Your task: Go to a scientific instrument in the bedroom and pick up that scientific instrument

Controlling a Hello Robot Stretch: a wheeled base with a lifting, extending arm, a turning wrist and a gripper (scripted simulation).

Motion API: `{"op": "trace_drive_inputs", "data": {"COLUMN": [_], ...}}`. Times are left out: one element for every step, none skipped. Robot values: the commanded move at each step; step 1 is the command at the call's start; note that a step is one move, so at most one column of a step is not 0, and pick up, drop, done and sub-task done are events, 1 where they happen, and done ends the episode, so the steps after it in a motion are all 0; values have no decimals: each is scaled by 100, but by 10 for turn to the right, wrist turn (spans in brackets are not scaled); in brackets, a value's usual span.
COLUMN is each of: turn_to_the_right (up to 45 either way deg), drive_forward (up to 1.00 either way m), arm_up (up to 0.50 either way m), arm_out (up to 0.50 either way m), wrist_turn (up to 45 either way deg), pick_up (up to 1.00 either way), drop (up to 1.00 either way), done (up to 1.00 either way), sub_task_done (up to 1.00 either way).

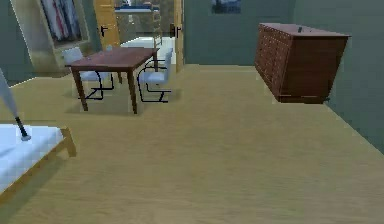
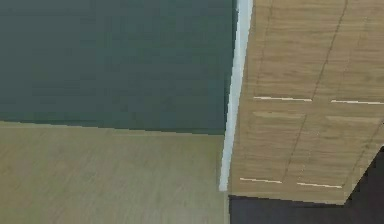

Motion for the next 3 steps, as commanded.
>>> {"op": "trace_drive_inputs", "data": {"turn_to_the_right": [30,0,0], "drive_forward": [0,100,100], "arm_up": [0,0,0], "arm_out": [0,0,0], "wrist_turn": [0,0,0], "pick_up": [0,0,0], "drop": [0,0,0], "done": [0,0,0], "sub_task_done": [0,0,0]}}
